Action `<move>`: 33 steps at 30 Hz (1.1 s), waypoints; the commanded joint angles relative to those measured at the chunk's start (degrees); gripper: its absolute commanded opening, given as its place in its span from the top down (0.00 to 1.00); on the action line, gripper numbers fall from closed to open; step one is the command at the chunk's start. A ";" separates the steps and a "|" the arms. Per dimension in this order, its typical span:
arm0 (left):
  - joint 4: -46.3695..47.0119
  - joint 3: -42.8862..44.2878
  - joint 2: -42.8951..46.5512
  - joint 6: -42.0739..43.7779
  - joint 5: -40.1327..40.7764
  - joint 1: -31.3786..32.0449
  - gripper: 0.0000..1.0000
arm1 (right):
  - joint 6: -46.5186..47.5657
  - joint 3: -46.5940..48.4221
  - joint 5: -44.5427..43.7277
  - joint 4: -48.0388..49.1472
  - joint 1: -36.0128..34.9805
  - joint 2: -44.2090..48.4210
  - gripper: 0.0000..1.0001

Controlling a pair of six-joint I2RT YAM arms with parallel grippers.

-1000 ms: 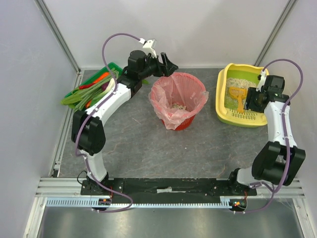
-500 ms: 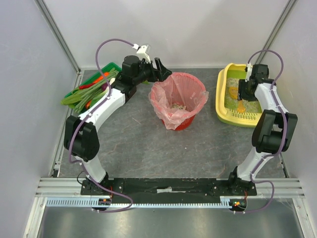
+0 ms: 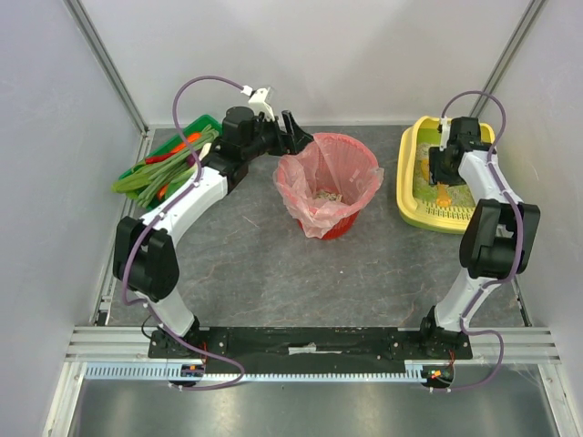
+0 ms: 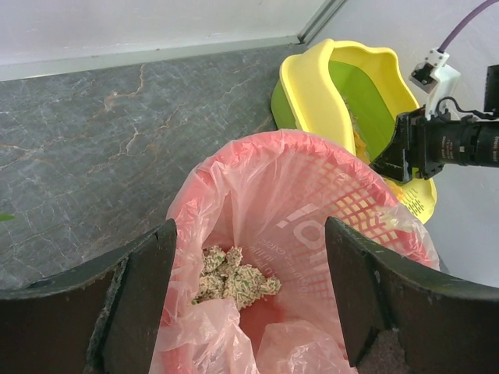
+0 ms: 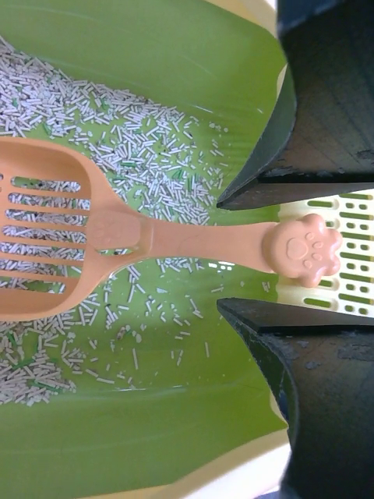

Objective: Clean the litter box

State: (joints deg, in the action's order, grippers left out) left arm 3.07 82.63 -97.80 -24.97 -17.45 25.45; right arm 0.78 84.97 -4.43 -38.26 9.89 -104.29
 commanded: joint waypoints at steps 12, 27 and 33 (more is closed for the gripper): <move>0.44 -0.98 4.55 2.21 1.28 -0.23 0.18 | -0.69 3.45 -4.54 1.52 -1.98 -6.01 0.48; 0.44 -0.54 4.11 2.38 1.46 -0.67 0.18 | -4.11 4.50 -7.70 -0.23 -2.68 -6.19 0.89; 0.09 -1.07 4.28 3.00 0.58 -1.72 0.18 | -5.70 11.34 -7.62 -5.59 -2.68 -5.14 1.00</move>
State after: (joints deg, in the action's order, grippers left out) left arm 2.33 81.84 -95.22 -24.91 -16.62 24.77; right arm -3.03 89.19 -11.00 -40.80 7.44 -110.76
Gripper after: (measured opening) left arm 0.829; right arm 0.313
